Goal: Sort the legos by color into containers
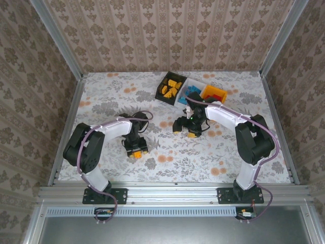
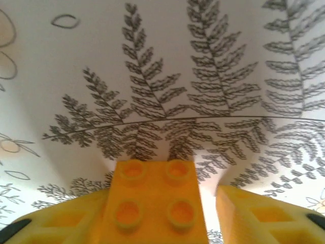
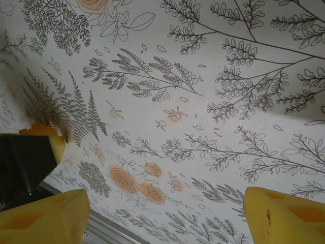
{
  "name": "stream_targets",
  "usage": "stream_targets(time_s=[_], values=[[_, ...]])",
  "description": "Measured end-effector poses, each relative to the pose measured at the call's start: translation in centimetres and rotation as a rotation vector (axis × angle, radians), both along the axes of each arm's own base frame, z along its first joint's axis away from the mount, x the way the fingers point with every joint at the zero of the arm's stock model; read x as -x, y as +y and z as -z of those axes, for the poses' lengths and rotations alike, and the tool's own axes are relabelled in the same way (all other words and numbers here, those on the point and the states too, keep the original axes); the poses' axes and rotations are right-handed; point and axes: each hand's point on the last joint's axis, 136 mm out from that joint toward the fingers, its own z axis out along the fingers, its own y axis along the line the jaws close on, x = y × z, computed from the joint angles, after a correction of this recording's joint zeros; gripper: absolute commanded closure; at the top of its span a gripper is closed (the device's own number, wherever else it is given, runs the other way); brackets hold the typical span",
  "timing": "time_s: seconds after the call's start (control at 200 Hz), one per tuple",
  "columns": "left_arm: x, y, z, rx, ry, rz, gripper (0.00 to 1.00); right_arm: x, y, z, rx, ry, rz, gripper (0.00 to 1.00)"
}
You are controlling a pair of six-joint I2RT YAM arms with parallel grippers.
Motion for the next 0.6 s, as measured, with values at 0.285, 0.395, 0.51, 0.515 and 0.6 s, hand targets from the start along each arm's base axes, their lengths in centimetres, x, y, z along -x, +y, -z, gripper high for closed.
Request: stream_targets(time_s=[0.285,0.395,0.51,0.515,0.6], values=[[-1.5,-0.7,-0.3,0.006,0.015,0.021,0.78,0.1,-1.2,-0.8,0.003,-0.031,0.014,0.19],[-4.4,-2.5,-1.3,0.055,-0.035,0.039,0.81,0.4,-2.1,-0.7,0.006,-0.026,0.033,0.19],[-9.5,-4.9,-3.8,0.152,-0.122,0.039,0.83,0.9,-3.8,-0.6,0.01,-0.016,0.075,0.19],[-9.8,-5.0,-4.1,0.16,-0.13,0.038,0.83,1.0,-3.8,-0.6,0.01,-0.016,0.076,0.19],[-14.7,-6.9,-6.6,0.247,-0.216,0.029,0.83,1.2,-5.2,-0.9,0.007,-0.019,0.119,0.19]])
